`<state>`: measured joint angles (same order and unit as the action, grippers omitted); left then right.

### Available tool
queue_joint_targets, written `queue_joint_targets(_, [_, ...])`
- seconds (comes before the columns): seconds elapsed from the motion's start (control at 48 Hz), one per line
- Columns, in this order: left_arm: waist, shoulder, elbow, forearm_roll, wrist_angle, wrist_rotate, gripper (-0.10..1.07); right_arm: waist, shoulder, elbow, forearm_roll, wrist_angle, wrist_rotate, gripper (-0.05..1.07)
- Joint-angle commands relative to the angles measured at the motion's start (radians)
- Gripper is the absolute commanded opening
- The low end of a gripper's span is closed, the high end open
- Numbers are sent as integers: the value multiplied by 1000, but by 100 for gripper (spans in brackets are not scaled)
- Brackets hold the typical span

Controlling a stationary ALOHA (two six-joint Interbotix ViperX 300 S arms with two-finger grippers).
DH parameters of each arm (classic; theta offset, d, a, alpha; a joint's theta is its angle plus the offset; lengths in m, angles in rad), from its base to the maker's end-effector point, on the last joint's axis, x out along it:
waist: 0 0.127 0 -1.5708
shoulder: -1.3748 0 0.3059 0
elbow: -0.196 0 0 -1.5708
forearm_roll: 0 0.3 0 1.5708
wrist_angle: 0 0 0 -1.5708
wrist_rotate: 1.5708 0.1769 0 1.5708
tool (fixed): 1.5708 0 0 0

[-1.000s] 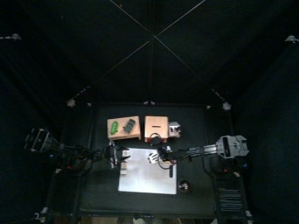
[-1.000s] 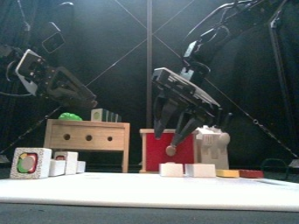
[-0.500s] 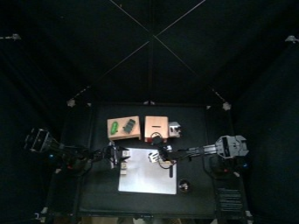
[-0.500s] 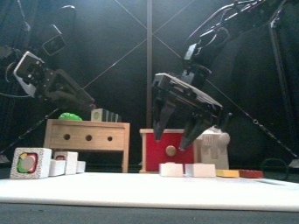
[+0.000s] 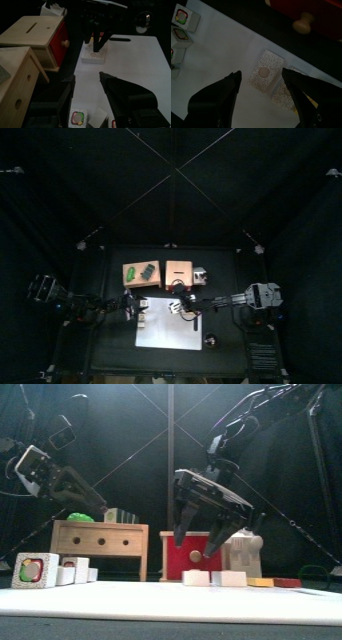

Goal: Place rice in middle of board

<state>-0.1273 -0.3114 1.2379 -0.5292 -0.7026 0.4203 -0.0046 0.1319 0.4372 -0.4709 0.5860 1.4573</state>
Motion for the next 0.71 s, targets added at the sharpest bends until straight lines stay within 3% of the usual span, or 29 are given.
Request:
queue_joint_targets(0.0, [5, -12, -5, 3, -3, 2, 82, -3, -14, -21, 17, 5, 2, 97])
queue_joint_targets(0.688, [3, -26, 9, 3, -2, 2, 82, -3, 71, -87, 55, 67, 26, 97])
